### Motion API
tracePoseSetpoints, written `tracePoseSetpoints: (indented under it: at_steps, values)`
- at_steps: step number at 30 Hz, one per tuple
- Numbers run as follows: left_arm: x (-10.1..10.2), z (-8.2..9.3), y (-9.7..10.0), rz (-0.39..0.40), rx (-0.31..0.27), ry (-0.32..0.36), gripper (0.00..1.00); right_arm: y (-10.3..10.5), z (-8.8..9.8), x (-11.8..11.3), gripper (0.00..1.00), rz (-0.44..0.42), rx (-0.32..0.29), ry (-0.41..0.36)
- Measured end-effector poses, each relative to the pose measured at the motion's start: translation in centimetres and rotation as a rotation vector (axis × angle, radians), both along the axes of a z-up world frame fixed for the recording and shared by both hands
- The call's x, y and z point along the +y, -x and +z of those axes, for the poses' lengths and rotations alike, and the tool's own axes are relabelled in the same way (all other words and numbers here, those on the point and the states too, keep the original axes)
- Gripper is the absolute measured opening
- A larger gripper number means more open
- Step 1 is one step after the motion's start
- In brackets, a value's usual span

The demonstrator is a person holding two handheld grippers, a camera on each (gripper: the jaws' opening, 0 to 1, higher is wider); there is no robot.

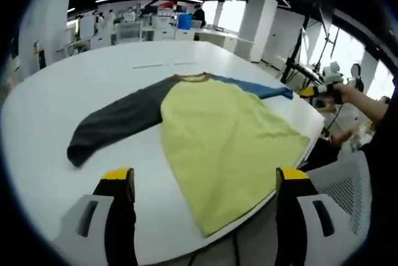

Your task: Fold the garment on the visible template until the final outline fits inside the template.

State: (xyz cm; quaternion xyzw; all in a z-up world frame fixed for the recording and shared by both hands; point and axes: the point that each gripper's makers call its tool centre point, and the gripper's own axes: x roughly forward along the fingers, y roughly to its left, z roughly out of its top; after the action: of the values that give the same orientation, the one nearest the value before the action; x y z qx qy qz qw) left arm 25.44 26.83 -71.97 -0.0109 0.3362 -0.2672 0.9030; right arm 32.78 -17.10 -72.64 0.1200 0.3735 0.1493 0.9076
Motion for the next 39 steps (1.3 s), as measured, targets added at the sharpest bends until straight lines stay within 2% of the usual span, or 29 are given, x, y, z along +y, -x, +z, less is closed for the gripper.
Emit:
tracePoseSetpoints:
  at_steps: [7,13,18,23,29,30,32,36,39]
  values:
    - [-0.4,1.0,-0.6,-0.013,-0.036,0.0,0.99,-1.1,-1.7,-3.0,0.64,-0.1,0.029,0.003]
    - [-0.5,2.0,-1.3,-0.036,-0.076,-0.015,0.99,-2.2,-2.6,-5.0,0.58,-0.168,0.047,0.014]
    - [-0.7,2.3,-1.9,-0.052,-0.104,-0.021,0.99,-3.1,-3.8,-7.5,0.49,-0.257,0.086,0.053]
    - [-0.9,3.0,-2.5,-0.06,-0.14,-0.015,0.99,-4.0,-4.1,-8.9,0.4,-0.303,0.09,0.071]
    - [-0.9,2.8,-2.4,-0.066,-0.135,-0.008,0.99,-4.6,-5.0,-10.4,0.29,-0.375,0.13,0.09]
    - [-1.1,2.8,-2.3,-0.074,-0.133,-0.002,0.98,-4.9,-5.5,-11.4,0.27,-0.399,0.148,0.084]
    - [-1.4,2.8,-2.1,-0.079,-0.127,0.019,0.97,-5.1,-5.5,-11.6,0.22,-0.406,0.142,0.078]
    - [-1.4,2.7,-1.8,-0.083,-0.122,0.025,0.96,-5.9,-5.9,-12.8,0.21,-0.436,0.144,0.09]
    - [-1.3,2.3,-1.7,-0.084,-0.109,0.017,0.96,-6.2,-6.3,-13.2,0.18,-0.429,0.159,0.13]
